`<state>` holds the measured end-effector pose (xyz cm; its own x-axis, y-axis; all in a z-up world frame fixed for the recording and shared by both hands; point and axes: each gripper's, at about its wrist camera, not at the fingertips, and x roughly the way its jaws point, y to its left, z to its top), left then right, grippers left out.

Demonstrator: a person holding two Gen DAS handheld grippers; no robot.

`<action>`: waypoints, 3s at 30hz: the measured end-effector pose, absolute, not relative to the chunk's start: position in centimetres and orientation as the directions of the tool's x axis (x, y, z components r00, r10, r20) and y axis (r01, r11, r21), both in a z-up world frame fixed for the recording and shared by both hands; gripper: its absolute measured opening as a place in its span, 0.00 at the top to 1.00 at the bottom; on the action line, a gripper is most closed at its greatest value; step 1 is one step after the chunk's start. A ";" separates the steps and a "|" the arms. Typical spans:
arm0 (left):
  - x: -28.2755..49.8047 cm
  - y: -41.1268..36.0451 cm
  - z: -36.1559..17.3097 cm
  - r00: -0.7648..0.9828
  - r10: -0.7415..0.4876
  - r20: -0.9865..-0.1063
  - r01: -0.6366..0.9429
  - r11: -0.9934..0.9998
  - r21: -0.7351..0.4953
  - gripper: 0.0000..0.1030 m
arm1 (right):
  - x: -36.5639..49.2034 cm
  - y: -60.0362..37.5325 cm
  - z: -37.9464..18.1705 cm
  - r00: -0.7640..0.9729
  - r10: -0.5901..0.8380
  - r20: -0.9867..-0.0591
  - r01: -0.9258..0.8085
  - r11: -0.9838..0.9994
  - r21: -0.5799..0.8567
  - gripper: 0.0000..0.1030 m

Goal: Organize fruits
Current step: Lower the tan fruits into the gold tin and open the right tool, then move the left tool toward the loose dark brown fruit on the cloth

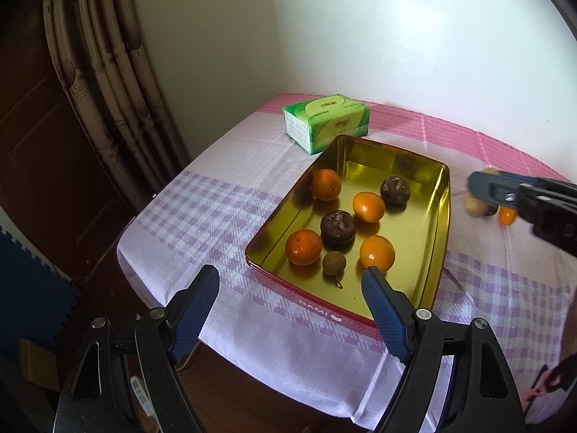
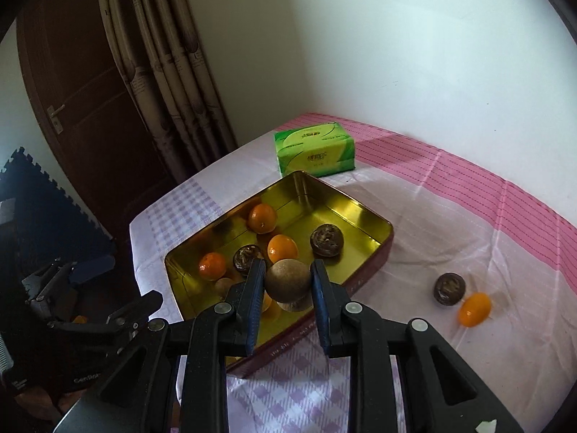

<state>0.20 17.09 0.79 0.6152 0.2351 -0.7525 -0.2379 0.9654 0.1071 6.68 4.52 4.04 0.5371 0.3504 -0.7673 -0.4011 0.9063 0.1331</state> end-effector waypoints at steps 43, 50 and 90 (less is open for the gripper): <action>1.1 16.6 -0.5 0.574 0.192 -0.796 -0.199 0.976 0.092 0.17 | 7.6 4.8 0.6 0.527 0.342 -0.778 -0.376 0.915 0.148 0.49; 1.0 16.1 -0.3 0.583 0.203 -0.787 -0.188 0.976 0.112 0.17 | 5.4 2.5 1.4 0.561 0.319 -0.764 -0.340 0.930 0.139 0.40; 0.8 12.3 -1.4 0.599 0.255 -0.759 -0.088 0.963 0.254 0.13 | -2.1 -27.9 -2.9 0.473 -0.375 -0.797 0.372 0.905 -0.205 0.05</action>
<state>0.84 12.31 -1.38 0.5991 0.2552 -0.7589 -0.0884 0.9631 0.2542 -2.10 -27.87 -2.95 0.4729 -0.3753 -0.7972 0.3724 0.9051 -0.2052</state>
